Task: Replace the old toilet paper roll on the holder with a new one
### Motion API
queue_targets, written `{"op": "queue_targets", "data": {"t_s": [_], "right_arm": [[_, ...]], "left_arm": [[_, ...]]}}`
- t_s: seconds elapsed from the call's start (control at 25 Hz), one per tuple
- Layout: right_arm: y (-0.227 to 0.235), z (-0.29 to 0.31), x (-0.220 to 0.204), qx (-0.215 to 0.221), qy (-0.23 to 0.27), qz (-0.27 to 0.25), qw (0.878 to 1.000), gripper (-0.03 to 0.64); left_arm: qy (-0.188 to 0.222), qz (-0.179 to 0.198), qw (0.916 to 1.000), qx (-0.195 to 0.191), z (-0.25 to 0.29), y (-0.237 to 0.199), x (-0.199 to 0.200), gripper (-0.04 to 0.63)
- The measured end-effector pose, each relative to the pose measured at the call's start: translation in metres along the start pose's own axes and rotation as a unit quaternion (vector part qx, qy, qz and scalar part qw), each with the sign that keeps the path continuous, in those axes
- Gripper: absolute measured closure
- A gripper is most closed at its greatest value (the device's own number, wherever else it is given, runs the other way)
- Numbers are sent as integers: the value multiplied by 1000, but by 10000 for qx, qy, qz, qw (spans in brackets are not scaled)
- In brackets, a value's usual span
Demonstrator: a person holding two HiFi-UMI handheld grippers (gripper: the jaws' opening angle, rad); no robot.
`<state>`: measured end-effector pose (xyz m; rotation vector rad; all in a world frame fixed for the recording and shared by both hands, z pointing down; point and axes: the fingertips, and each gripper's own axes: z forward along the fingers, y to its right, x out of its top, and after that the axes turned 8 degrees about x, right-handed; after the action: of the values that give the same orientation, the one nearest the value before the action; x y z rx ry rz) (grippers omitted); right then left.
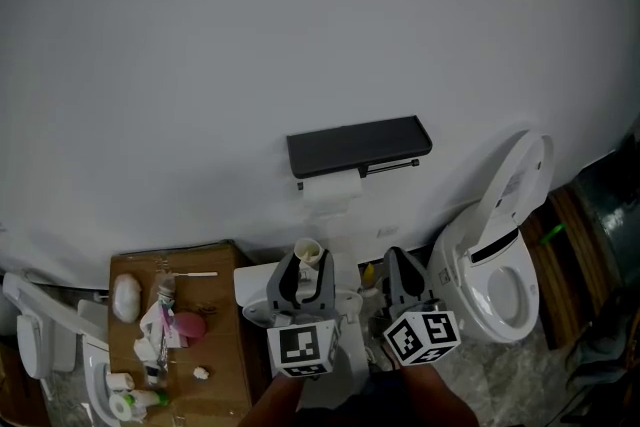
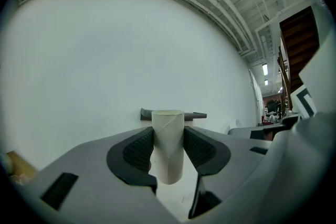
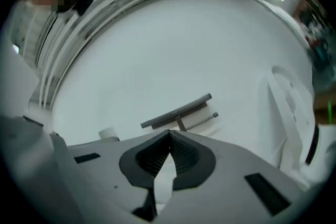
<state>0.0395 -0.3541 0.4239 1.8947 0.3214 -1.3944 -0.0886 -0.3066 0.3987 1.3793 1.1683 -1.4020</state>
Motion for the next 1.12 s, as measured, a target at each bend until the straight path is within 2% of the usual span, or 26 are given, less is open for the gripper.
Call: {"op": "queue_targets", "data": {"t_s": [0.04,0.12,0.28,0.64,0.88,1.12], "right_arm": [[-6,-1,2,-34,-92,-463,9989,600],[-14,-2,6,-98,-175,-1017,9946,600],[-23,-2,9,-113,-231,-1498,9884,600],[-31,3,11,-109,-169,-1543,9878,600],[-33,4,10,-29,-186,-1528,9881,600],[-33,5,10,-3,-177,-1496,9886,600]], "left_arm": [[0,16,10000,-12,-1,1,-1,404],[3,64,10000,-29,-5,2,-2,405],[-29,176,9998,-30,-13,1,-5,405],[99,147,9998,88,-21,-6,2,405],[-31,361,9993,116,-25,-8,-6,405],[82,271,9995,124,-23,-8,-2,405]]}}
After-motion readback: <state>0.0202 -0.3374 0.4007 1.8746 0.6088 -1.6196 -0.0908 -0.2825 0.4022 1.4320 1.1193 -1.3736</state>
